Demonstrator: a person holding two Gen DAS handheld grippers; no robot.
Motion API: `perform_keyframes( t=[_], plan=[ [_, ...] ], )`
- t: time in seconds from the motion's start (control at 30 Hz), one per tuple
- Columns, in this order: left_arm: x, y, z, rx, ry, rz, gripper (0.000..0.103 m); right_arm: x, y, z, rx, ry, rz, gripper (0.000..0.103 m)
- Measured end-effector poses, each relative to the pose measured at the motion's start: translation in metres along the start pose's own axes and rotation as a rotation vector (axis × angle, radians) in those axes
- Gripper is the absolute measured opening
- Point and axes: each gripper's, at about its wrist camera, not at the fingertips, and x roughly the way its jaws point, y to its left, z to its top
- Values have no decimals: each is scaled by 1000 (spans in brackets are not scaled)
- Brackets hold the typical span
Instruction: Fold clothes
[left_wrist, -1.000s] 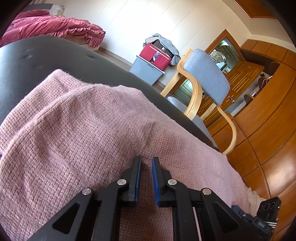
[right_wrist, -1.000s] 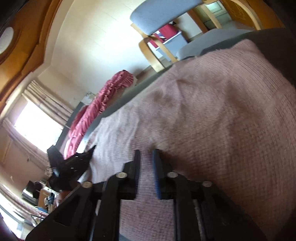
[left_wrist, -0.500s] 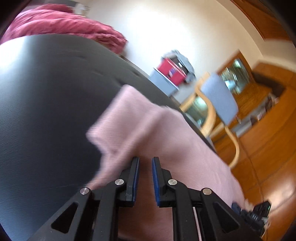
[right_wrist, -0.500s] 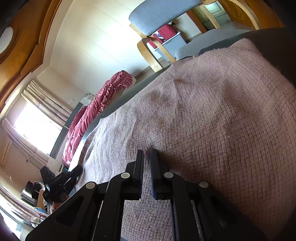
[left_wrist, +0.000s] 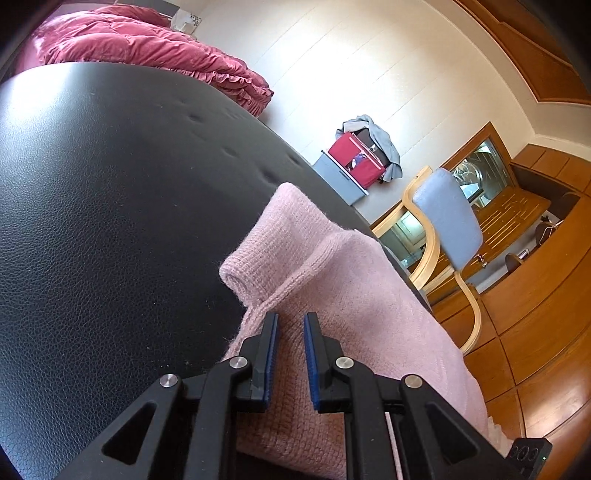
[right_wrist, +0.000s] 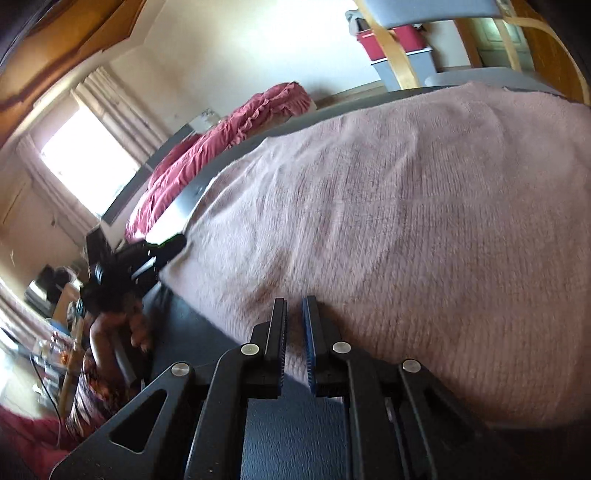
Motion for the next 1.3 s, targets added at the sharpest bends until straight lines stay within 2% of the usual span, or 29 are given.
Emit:
perform_keyframes(
  t=[0.1,0.17,0.23,0.33,0.5,0.6,0.67,0.7,0.8,0.93,1.03,1.1,1.23,1.3],
  plan=[
    [-7,-10,0,28,-26,35,14,-13,-7,3,29,-9,17,10],
    [-15,-23,-4,71,-64,51,17,-40,-11,1,10,-85,-5,10],
    [-18,-41,-12,134,-74,21,17,-66,-24,-1,36,-152,-41,10],
    [-5,-65,-26,228,7,-28,17,-90,-52,1,111,-203,-120,10],
    [8,-55,-27,186,69,-10,15,-110,-106,-15,231,-213,-265,8],
    [13,-51,-26,166,96,8,15,-124,-133,-26,336,-269,-183,2],
    [13,-59,-26,188,90,24,15,-133,-142,-30,379,-291,-159,3],
    [12,-66,-26,204,77,28,15,-137,-139,-27,354,-294,-174,8],
    [11,-87,-27,245,47,28,17,-148,-120,-3,239,-346,-197,8],
    [24,-120,-33,322,79,-26,17,-133,-129,49,256,-376,-194,8],
    [42,-140,-47,387,141,-39,17,-102,-142,85,239,-321,-268,8],
    [52,-137,-49,374,184,-50,17,-86,-151,96,242,-292,-288,8],
    [53,-108,-43,217,209,-150,16,-69,-182,100,291,-269,-321,8],
    [48,-102,-45,205,209,-156,15,-76,-198,93,359,-316,-261,7]
  ],
)
